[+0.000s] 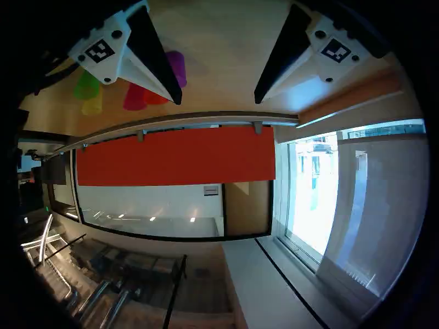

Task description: Pour water

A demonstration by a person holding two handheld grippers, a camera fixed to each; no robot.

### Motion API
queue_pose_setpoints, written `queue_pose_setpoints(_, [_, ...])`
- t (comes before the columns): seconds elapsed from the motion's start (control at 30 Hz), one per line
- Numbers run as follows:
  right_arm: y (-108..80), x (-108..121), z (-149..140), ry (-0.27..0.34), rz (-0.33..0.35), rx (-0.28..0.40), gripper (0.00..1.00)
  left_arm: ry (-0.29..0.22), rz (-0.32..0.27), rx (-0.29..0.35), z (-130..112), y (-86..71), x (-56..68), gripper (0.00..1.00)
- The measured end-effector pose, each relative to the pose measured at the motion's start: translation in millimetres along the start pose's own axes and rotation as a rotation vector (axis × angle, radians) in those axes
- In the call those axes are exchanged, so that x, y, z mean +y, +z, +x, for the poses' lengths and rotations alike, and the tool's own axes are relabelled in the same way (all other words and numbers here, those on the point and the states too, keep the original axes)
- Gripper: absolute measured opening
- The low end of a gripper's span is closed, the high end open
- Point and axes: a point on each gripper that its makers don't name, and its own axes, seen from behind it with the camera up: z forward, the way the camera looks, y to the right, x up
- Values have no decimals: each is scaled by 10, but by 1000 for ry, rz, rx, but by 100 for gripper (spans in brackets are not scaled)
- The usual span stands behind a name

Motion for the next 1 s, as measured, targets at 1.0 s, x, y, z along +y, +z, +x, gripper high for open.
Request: queue_pose_setpoints(1.0, [-21, 21, 28, -16, -40, -22, 99, -59, -32, -10, -334, 219, -54, 98])
